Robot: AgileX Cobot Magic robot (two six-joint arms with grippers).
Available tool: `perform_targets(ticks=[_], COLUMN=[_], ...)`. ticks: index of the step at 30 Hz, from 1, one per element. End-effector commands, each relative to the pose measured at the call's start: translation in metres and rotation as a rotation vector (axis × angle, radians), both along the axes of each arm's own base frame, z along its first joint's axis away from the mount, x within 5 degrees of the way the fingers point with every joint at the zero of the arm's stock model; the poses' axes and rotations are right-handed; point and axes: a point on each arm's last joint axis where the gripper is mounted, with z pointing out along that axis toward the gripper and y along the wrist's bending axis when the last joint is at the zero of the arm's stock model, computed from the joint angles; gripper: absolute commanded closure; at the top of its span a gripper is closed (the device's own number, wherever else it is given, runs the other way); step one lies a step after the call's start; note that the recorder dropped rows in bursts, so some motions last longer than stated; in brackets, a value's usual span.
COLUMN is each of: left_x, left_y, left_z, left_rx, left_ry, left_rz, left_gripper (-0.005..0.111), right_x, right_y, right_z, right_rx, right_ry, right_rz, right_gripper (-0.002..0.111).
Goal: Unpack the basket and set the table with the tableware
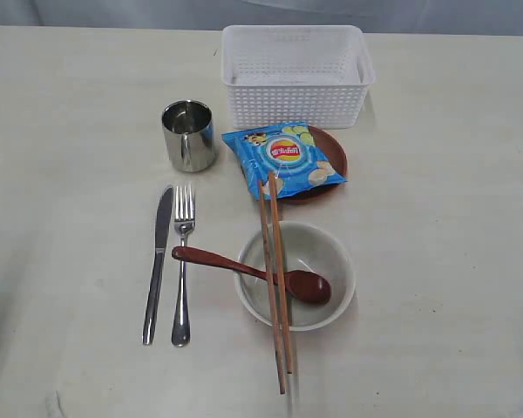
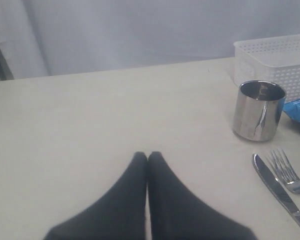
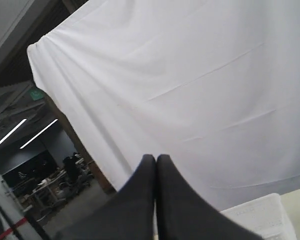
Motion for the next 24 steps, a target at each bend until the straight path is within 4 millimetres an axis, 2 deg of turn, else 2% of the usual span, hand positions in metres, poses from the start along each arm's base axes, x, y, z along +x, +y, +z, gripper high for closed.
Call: perform_targets(ticks=[1,11,16,19,24], left_x=[0.000,0.000,0.000,0.000,0.000], left_y=[0.000,0.000,0.000,0.000,0.000], left_z=[-0.001,-0.001,-0.001,-0.001,-0.001], left_rx=[0.008,0.008,0.008,0.008,0.008], left_ry=[-0.002,-0.002,-0.002,-0.002,-0.002], left_rz=[0.000,0.000,0.000,0.000,0.000], left_gripper=[0.107,0.107,0.107,0.107,0.107], right_x=[0.002,0.027,0.041,0.053,0.071], right_y=[0.005,0.013,0.013,0.014,0.014], right_z=[-0.004,-0.025,-0.038,-0.054,-0.087], right_rx=[-0.163,-0.484,-0.705,-0.783,-0.802], right_ry=[-0.031,-0.106,-0.177,-0.172,-0.111], right_rz=[-0.132,-0.286,-0.363,-0.378,-0.358], right_gripper=[0.109,0.109,0.109,0.109,0.109])
